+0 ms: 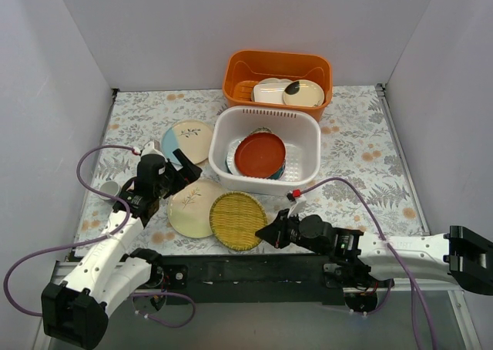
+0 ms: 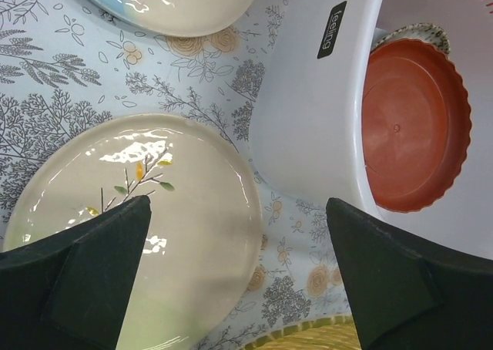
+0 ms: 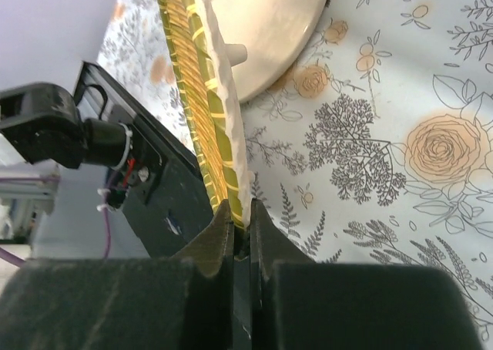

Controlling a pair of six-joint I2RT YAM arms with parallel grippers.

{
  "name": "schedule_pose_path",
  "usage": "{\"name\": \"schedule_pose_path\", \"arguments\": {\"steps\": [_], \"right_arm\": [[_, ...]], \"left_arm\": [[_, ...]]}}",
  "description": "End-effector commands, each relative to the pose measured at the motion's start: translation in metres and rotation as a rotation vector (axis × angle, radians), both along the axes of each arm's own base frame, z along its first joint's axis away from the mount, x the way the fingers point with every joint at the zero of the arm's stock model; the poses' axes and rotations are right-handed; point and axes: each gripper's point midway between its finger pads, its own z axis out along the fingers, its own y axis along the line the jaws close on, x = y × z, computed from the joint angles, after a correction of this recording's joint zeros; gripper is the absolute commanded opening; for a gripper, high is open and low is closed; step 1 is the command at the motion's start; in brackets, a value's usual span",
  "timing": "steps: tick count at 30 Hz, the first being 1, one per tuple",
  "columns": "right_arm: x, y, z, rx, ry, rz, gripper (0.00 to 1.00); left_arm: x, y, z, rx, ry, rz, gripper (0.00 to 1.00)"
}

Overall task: Place the plates into the plastic bin on the countertop
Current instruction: Place the plate in the plastic bin.

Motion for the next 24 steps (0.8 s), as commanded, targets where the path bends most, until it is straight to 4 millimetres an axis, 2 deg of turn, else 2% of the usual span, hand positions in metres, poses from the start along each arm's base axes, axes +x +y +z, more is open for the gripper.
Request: {"name": "schedule_pose_path", "arguments": {"steps": [1, 2, 4, 5, 8, 9, 14, 15, 17, 18, 19, 21, 22, 24], "right_arm": [[-0.005, 0.015, 0.045, 0.032, -0.087, 0.059, 0.01], [-0.005, 0.018, 0.055, 0.041, -0.1, 0.068, 0.01], [-0.008, 0.019, 0.059, 0.019, -0.117, 0.086, 0.01], [-0.008, 0.022, 0.069, 0.031, -0.128, 0.089, 0.01], [-0.01, 0.024, 0.074, 0.009, -0.147, 0.114, 0.01], [-0.008, 0.025, 0.084, 0.017, -0.157, 0.111, 0.01], [-0.001, 0.025, 0.106, 0.017, -0.206, 0.089, 0.01], [0.006, 0.02, 0.104, -0.025, -0.221, 0.053, 0.01], [0.015, 0.017, 0.124, -0.014, -0.25, 0.01, 0.01], [0.022, 0.011, 0.124, -0.044, -0.264, -0.028, 0.01], [0.028, 0.009, 0.142, -0.017, -0.284, -0.054, 0.01], [0.039, -0.001, 0.15, -0.046, -0.305, -0.105, 0.01], [0.047, -0.004, 0.166, -0.042, -0.33, -0.13, 0.01], [0.055, -0.008, 0.177, -0.055, -0.346, -0.146, 0.01]], "left_arm": [[-0.004, 0.005, 0.015, 0.022, -0.02, 0.007, 0.98], [-0.005, 0.005, 0.015, 0.024, -0.017, 0.006, 0.98], [-0.006, 0.006, 0.015, 0.026, -0.013, 0.008, 0.98], [-0.006, 0.006, 0.015, 0.028, -0.012, 0.007, 0.98], [-0.006, 0.006, 0.012, 0.034, -0.001, 0.005, 0.98], [-0.006, 0.006, 0.012, 0.033, 0.001, 0.006, 0.98], [-0.006, 0.006, 0.004, 0.046, 0.021, 0.002, 0.98], [-0.006, 0.006, 0.003, 0.046, 0.024, 0.002, 0.98], [-0.006, 0.006, 0.0, 0.048, 0.029, 0.001, 0.98], [-0.006, 0.006, -0.001, 0.046, 0.029, 0.002, 0.98], [-0.007, 0.005, -0.002, 0.045, 0.029, -0.002, 0.98], [-0.008, 0.005, -0.006, 0.045, 0.037, -0.005, 0.98], [-0.008, 0.005, -0.007, 0.044, 0.038, -0.006, 0.98], [-0.009, 0.005, -0.011, 0.046, 0.047, -0.007, 0.98]]}}
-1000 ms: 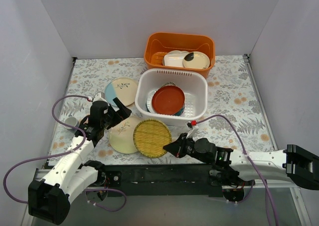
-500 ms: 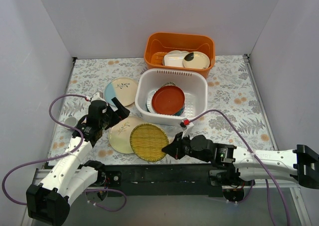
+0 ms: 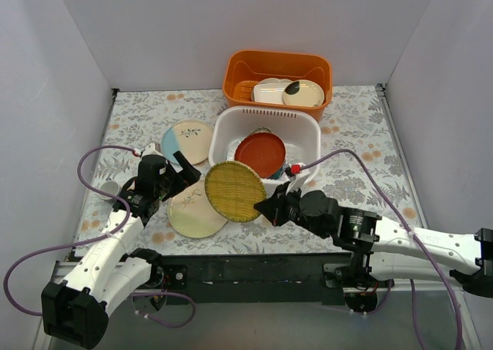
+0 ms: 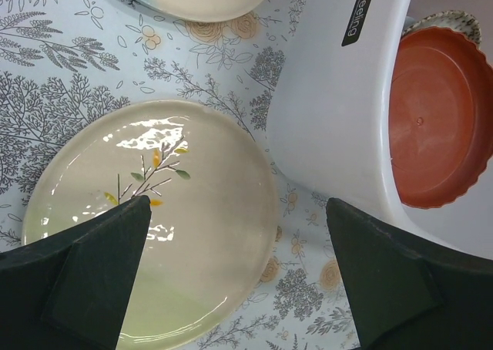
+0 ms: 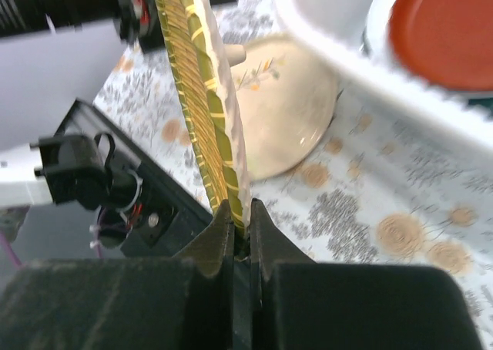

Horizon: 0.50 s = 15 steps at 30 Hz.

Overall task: Place the plates into the plastic bin on the countertop
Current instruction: Place the plate in the plastic bin.

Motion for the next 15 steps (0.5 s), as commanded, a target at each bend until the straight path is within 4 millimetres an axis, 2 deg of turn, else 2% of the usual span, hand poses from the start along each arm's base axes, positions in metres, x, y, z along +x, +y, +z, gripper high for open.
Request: {"name": "schedule_pose_path", "arguments": {"steps": [1, 2, 3, 5, 6, 7, 8, 9, 10, 12, 13, 15], "right_arm": [[0.04, -0.016, 0.071, 0.069, -0.131, -0.131, 0.01], [0.044, -0.017, 0.083, 0.084, -0.142, -0.134, 0.01], [0.045, -0.016, 0.086, 0.087, -0.143, -0.118, 0.01], [0.061, -0.02, 0.092, 0.072, -0.156, -0.138, 0.01], [0.063, -0.017, 0.093, 0.073, -0.152, -0.112, 0.01], [0.077, -0.02, 0.09, 0.057, -0.147, -0.131, 0.01], [0.082, -0.02, 0.092, 0.058, -0.157, -0.125, 0.01], [0.083, -0.016, 0.095, 0.064, -0.156, -0.086, 0.01], [0.099, -0.02, 0.092, 0.05, -0.148, -0.109, 0.01], [0.106, -0.018, 0.097, 0.059, -0.15, -0.072, 0.01], [0.123, -0.026, 0.092, 0.045, -0.137, -0.103, 0.01], [0.132, -0.027, 0.096, 0.065, -0.14, -0.075, 0.01]], "left_arm": [[-0.001, -0.001, -0.004, 0.014, 0.001, -0.014, 0.98], [-0.001, -0.001, -0.005, 0.012, 0.006, -0.014, 0.98], [-0.001, -0.002, -0.004, 0.01, 0.002, -0.016, 0.98], [-0.001, -0.002, -0.004, 0.008, 0.002, -0.019, 0.98], [0.0, -0.002, -0.004, 0.009, 0.001, -0.02, 0.98], [-0.001, -0.002, -0.005, 0.009, 0.004, -0.021, 0.98], [0.0, -0.003, -0.005, 0.009, 0.004, -0.021, 0.98], [0.0, -0.003, -0.005, 0.009, 0.004, -0.023, 0.98], [-0.001, -0.003, -0.006, 0.01, 0.008, -0.025, 0.98], [-0.001, -0.003, -0.008, 0.01, 0.011, -0.027, 0.98], [-0.001, -0.003, -0.007, 0.009, 0.01, -0.026, 0.98], [-0.002, -0.004, -0.009, 0.008, 0.014, -0.03, 0.98]]}}
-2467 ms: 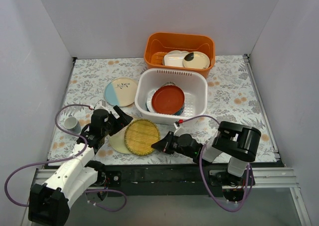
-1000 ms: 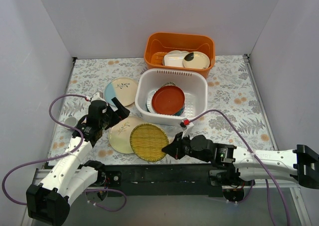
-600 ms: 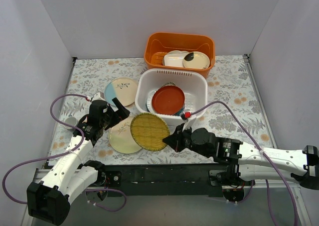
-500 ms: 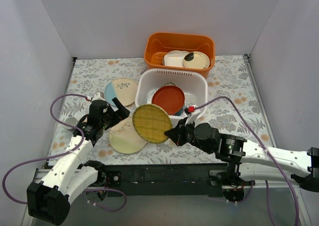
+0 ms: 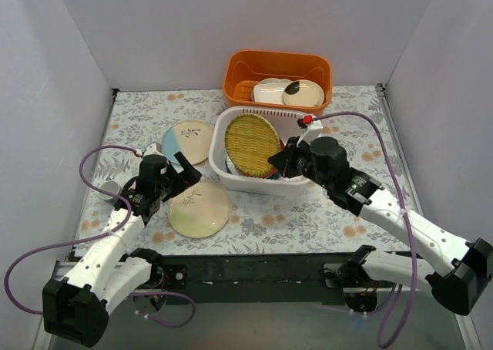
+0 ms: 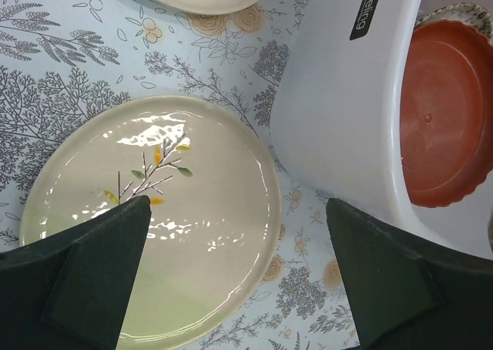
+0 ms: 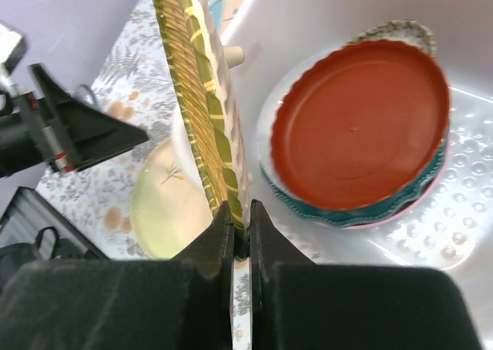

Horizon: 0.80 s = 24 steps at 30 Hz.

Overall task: Place the plates into the plastic bin on the countertop
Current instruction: Place the plate in the plastic bin.

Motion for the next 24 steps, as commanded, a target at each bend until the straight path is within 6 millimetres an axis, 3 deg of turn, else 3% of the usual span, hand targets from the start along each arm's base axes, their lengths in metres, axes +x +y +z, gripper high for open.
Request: {"name": "schedule_pose_path", "arguments": {"steps": [1, 6, 7, 10, 15, 24], "right_arm": [[0.029, -0.001, 0.047, 0.093, -0.083, 0.075, 0.01], [0.066, -0.01, 0.039, 0.096, -0.038, 0.09, 0.01], [0.08, -0.013, 0.032, 0.096, -0.02, 0.078, 0.01], [0.094, -0.009, 0.01, 0.088, 0.043, 0.101, 0.01], [0.098, 0.001, -0.023, 0.102, 0.111, 0.136, 0.01], [0.093, -0.006, -0.086, 0.057, 0.254, 0.095, 0.01]], "left_arm": [[-0.003, -0.002, -0.005, 0.007, 0.004, -0.027, 0.98], [-0.003, -0.003, -0.006, 0.004, 0.001, -0.031, 0.98], [-0.004, -0.003, -0.008, 0.004, 0.006, -0.032, 0.98], [-0.004, -0.004, -0.007, 0.004, 0.005, -0.036, 0.98], [-0.004, -0.004, -0.008, 0.002, 0.006, -0.038, 0.98], [-0.003, -0.005, -0.006, 0.005, 0.0, -0.043, 0.98]]}}
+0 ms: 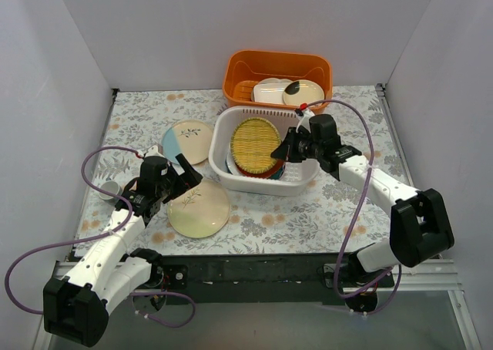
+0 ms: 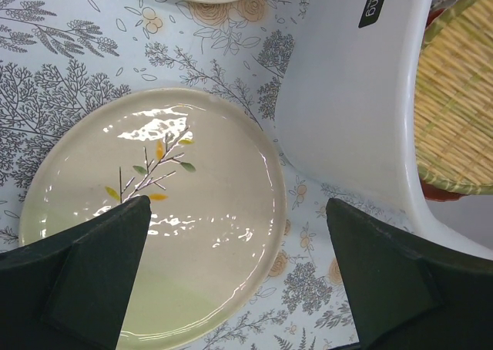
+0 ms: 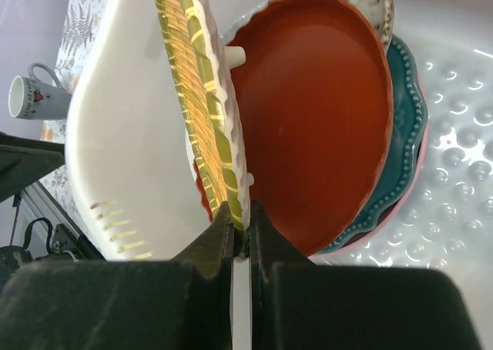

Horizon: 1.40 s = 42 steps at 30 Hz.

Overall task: Place the plates into the plastic bin on the countertop
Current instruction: Place the plate in the plastic bin.

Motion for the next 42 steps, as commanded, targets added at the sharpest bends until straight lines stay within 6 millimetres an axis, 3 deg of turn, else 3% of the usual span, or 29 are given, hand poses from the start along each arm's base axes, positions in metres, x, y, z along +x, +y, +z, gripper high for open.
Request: {"name": "schedule_pose_path", "arguments": {"steps": [1, 5, 11, 13, 14, 16, 17, 19, 29, 36, 42], "right_arm": [[0.005, 0.006, -0.004, 0.047, -0.019, 0.012, 0.01], [-0.003, 0.005, -0.024, 0.04, 0.03, 0.025, 0.11], [-0.014, -0.009, -0.047, -0.004, 0.065, 0.006, 0.48], [-0.015, -0.011, -0.043, -0.007, 0.043, 0.003, 0.58], [-0.014, -0.014, -0.043, -0.026, 0.03, 0.001, 0.69], [-0.013, -0.019, -0.037, -0.058, 0.015, -0.009, 0.8], [-0.012, -0.022, -0.036, -0.085, -0.004, -0.004, 0.91], [-0.011, -0.022, -0.024, -0.076, -0.039, 0.0, 0.97], [-0.038, -0.01, 0.017, 0.033, -0.162, 0.149, 0.98], [-0.052, -0.009, 0.043, 0.077, -0.242, 0.195, 0.98], [-0.06, -0.009, 0.052, 0.101, -0.274, 0.219, 0.98]], "left_arm": [[0.0, -0.003, 0.002, 0.005, -0.014, -0.024, 0.98], [0.0, -0.003, 0.001, 0.008, -0.007, -0.025, 0.98], [0.004, -0.004, -0.005, 0.016, 0.026, -0.023, 0.98], [0.007, -0.005, -0.009, 0.017, 0.045, -0.02, 0.98], [0.008, -0.005, -0.01, 0.018, 0.051, -0.017, 0.98], [0.012, -0.006, -0.015, 0.022, 0.074, -0.015, 0.98], [0.013, -0.008, -0.015, 0.021, 0.077, -0.016, 0.98], [0.02, -0.01, -0.011, 0.013, 0.07, -0.011, 0.98], [0.042, -0.015, 0.021, 0.015, -0.004, -0.003, 0.98], [0.044, -0.016, 0.014, 0.047, -0.004, -0.026, 0.98], [0.041, -0.006, 0.024, 0.064, -0.044, 0.013, 0.98]]}}
